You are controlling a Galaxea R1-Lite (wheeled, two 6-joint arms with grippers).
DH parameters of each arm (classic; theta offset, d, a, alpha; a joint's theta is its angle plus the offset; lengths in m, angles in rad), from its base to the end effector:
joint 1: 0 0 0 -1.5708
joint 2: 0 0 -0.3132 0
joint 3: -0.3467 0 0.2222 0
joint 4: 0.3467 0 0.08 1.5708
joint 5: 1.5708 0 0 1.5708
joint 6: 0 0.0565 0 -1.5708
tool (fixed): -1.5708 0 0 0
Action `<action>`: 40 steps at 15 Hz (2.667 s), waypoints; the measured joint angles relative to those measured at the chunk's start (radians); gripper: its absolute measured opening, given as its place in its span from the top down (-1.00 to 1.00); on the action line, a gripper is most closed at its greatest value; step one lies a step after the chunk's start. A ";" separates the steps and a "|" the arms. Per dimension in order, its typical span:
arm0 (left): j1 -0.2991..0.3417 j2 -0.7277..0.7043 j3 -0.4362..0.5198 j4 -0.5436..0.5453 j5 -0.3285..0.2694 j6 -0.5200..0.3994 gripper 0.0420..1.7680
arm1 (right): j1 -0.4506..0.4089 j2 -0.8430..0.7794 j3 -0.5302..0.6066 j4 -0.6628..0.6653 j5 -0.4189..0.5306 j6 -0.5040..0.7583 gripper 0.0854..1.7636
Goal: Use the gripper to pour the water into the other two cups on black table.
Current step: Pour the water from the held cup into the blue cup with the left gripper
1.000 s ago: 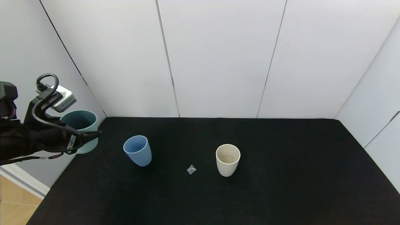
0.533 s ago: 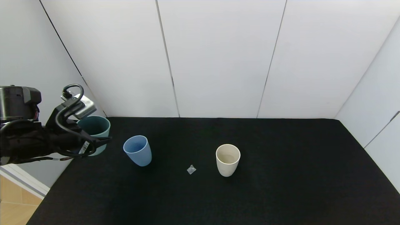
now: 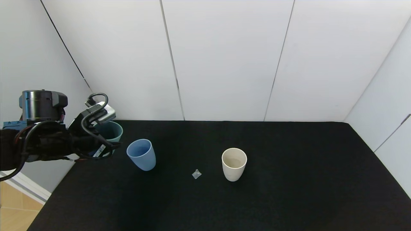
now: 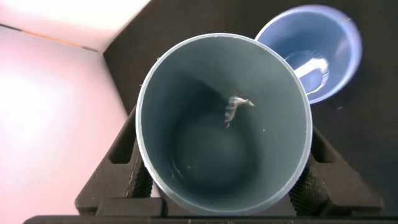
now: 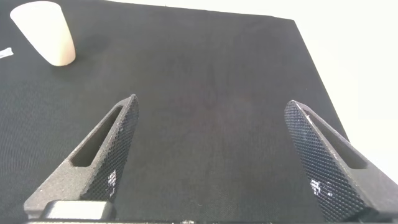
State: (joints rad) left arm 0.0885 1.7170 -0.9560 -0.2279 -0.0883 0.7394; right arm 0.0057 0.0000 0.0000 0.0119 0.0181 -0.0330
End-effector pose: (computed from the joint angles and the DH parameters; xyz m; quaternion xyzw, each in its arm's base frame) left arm 0.3654 0.0274 0.1512 0.3269 0.2447 -0.0947 0.9079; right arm 0.0323 0.0012 0.0739 -0.0165 0.0058 0.0120 0.9998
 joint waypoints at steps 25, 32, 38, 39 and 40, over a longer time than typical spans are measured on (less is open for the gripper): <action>-0.065 0.118 -0.121 0.001 0.280 0.418 -0.31 | 0.000 0.000 0.000 0.000 0.000 0.000 -0.94; -0.096 0.122 -0.141 0.001 0.325 0.502 -0.31 | 0.000 0.000 0.000 0.000 0.000 0.000 -0.94; -0.120 0.132 -0.165 0.000 0.387 0.564 -0.31 | 0.000 0.000 0.000 0.000 0.000 0.000 -0.94; -0.124 0.134 -0.168 0.001 0.390 0.572 -0.31 | 0.000 0.000 0.000 0.000 0.000 0.000 -0.94; -0.126 0.136 -0.170 0.001 0.397 0.576 -0.31 | 0.000 0.000 0.000 0.000 0.000 0.000 -0.94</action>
State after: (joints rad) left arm -0.0379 1.8530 -1.1257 -0.2270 0.3087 1.3153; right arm 0.0053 0.0000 0.0000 0.0123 0.0181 -0.0332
